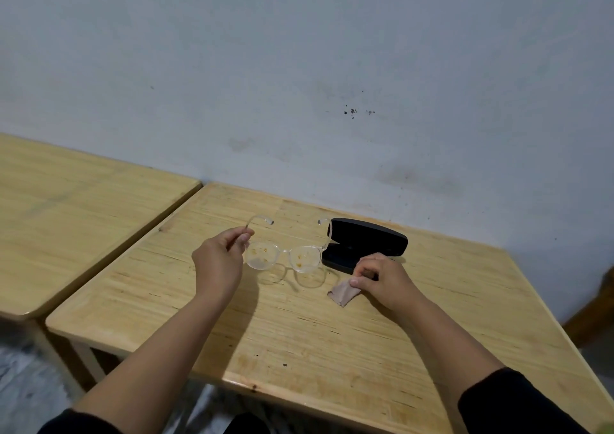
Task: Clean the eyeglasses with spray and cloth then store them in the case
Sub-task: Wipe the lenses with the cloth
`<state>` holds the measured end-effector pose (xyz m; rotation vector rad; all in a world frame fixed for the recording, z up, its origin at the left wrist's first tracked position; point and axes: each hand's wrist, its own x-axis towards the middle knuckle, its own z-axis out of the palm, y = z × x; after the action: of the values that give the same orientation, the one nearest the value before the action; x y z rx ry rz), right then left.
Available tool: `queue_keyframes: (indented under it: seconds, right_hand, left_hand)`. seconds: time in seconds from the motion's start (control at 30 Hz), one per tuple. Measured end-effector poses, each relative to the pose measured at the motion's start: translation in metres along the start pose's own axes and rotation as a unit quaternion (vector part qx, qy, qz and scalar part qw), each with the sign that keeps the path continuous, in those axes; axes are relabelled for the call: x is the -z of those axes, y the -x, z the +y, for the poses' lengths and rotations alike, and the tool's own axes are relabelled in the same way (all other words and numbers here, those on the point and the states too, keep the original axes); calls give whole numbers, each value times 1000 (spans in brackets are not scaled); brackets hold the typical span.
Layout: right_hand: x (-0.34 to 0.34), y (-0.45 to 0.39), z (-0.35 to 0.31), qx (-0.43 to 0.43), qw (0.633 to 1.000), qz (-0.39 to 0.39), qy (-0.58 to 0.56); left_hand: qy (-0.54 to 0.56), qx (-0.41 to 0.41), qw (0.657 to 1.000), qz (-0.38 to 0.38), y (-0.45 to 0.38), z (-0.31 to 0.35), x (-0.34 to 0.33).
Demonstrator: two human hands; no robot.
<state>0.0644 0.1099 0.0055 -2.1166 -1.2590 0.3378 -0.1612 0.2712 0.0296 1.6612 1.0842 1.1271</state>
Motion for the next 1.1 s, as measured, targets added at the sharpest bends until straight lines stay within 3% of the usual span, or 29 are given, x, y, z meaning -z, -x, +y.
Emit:
queue_keyframes:
  seconds: [0.13,0.27,0.5,0.77,1.1]
  right_hand:
    - [0,10,-9,-21,986,72,-147]
    - [-4,27,-25,-62,937,124,-319]
    - [-18,51,-46,-124,873,160,-443]
    - [-28,50,-67,-153,827,265,-471]
    - [-34,44,-76,-127,871,332,-339]
  left_hand:
    - [2,-2,1000,-5,3,0,-5]
    - [4,-10,1000,-18,9,1,-16]
    - [16,-12,999,-50,24,8,-35]
    - [45,-28,996,-71,40,19,-43]
    - [59,-13,995,-76,43,22,-36]
